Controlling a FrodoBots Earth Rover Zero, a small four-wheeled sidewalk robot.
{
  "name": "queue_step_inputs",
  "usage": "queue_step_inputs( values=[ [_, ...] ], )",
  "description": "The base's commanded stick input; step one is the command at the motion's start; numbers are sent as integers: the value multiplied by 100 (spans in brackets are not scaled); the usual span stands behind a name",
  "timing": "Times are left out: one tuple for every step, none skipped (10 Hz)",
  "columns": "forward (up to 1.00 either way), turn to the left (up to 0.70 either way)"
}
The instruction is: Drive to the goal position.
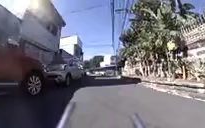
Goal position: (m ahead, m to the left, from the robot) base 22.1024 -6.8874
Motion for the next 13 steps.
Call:
queue_step_inputs(
  values=[
    [0, 0],
    [0, 0],
    [0, 0],
    [0, 0],
    [0, 0],
    [0, 0],
    [33, 0],
    [100, 0],
    [100, 0],
    [100, 0],
    [100, 0],
    [100, 0],
    [100, 0]
  ],
)
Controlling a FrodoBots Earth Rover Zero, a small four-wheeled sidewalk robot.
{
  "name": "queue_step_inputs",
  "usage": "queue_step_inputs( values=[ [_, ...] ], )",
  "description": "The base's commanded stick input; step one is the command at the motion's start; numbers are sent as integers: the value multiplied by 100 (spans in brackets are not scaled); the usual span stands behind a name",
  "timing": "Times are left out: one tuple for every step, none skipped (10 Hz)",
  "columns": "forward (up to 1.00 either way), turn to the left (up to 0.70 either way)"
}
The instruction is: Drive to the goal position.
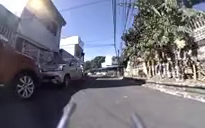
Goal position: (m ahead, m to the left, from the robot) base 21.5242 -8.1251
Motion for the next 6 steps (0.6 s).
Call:
queue_step_inputs(
  values=[
    [100, 0],
    [100, 0],
    [100, 0],
    [100, 0],
    [100, 1],
    [100, 5]
  ],
)
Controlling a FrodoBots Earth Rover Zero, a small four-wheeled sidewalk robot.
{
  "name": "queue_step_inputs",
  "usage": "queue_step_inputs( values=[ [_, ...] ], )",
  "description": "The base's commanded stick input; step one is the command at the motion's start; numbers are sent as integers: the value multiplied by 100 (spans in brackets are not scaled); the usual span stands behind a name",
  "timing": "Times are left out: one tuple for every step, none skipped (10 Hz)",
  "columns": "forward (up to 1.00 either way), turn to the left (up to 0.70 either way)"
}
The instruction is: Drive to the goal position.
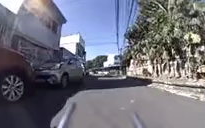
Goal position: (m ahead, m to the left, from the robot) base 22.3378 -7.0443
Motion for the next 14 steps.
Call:
queue_step_inputs(
  values=[
    [100, -29],
    [100, -34],
    [100, -38],
    [100, -40],
    [100, -38],
    [100, -32],
    [100, -36],
    [100, -1],
    [100, 0],
    [100, 0],
    [100, 2],
    [100, 5],
    [100, 1],
    [100, 0]
  ],
)
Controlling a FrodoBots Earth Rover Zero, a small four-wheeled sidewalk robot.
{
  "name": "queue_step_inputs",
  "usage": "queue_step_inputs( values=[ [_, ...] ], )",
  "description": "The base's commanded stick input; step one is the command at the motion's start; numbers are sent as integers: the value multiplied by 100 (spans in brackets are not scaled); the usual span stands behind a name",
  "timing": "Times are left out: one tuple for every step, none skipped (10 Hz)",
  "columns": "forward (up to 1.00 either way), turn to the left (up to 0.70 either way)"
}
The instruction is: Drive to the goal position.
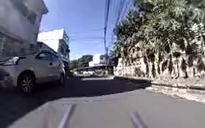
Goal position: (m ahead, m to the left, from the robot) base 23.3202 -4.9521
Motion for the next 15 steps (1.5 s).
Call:
queue_step_inputs(
  values=[
    [100, 0],
    [100, 0],
    [100, 0],
    [100, 0],
    [100, 0],
    [100, 0],
    [100, 4],
    [100, 9],
    [100, 0],
    [100, 5],
    [100, 7],
    [100, -32],
    [100, -37],
    [100, -40],
    [100, -40]
  ],
)
